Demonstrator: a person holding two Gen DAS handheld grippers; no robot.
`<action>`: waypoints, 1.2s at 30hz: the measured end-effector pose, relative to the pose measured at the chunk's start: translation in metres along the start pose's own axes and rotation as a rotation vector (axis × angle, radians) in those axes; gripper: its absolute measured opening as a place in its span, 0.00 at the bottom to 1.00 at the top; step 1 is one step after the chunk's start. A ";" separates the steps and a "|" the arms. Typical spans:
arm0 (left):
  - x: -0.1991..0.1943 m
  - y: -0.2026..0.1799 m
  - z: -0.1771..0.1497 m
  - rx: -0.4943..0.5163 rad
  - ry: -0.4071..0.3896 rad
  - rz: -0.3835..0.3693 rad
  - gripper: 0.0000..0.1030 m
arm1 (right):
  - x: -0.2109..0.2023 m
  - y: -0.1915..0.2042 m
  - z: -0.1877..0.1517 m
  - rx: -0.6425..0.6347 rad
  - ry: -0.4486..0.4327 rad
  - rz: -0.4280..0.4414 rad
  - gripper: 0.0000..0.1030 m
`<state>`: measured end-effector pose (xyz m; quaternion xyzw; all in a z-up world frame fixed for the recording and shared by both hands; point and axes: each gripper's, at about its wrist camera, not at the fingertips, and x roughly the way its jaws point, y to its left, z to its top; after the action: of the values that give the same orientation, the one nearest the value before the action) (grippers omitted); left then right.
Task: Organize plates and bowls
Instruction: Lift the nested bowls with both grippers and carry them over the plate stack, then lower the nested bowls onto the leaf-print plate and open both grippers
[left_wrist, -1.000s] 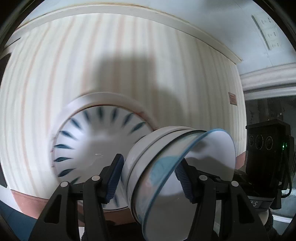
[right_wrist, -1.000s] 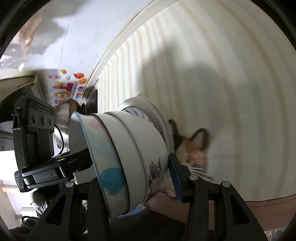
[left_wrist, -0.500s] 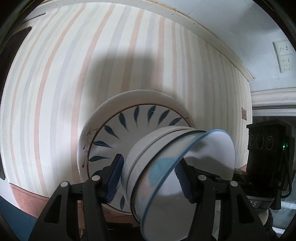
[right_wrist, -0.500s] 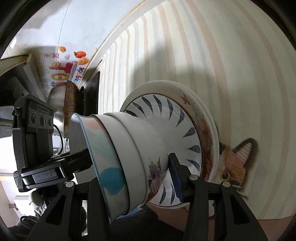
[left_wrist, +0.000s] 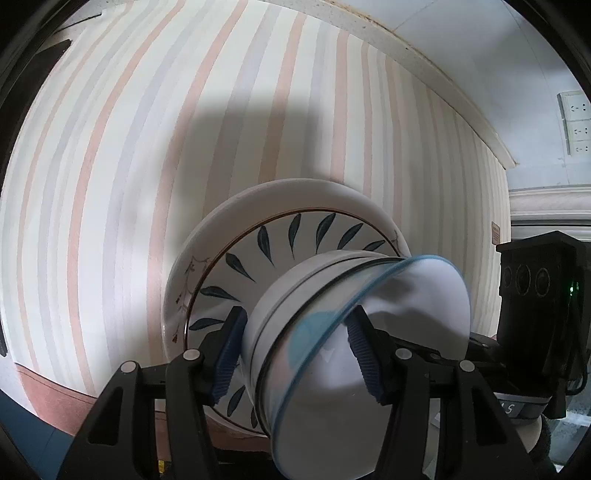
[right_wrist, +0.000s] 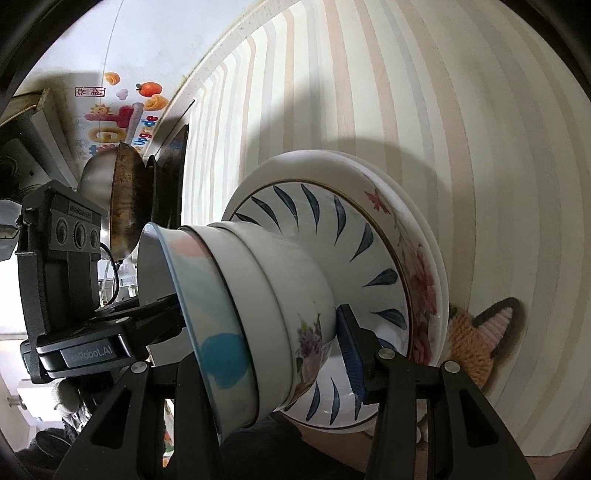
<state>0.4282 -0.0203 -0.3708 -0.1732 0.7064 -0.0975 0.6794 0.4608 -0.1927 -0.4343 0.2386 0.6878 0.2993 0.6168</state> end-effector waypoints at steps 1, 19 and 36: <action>-0.001 0.001 -0.002 0.000 0.000 0.000 0.51 | 0.000 0.000 0.001 0.000 0.002 0.002 0.46; -0.026 -0.007 -0.020 0.076 -0.062 0.142 0.53 | -0.005 0.009 -0.008 0.012 -0.022 -0.060 0.48; -0.107 -0.027 -0.072 0.169 -0.341 0.306 0.90 | -0.108 0.093 -0.080 -0.137 -0.394 -0.501 0.91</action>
<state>0.3614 -0.0122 -0.2575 -0.0207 0.5888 -0.0218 0.8077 0.3910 -0.2112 -0.2877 0.0735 0.5707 0.1318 0.8072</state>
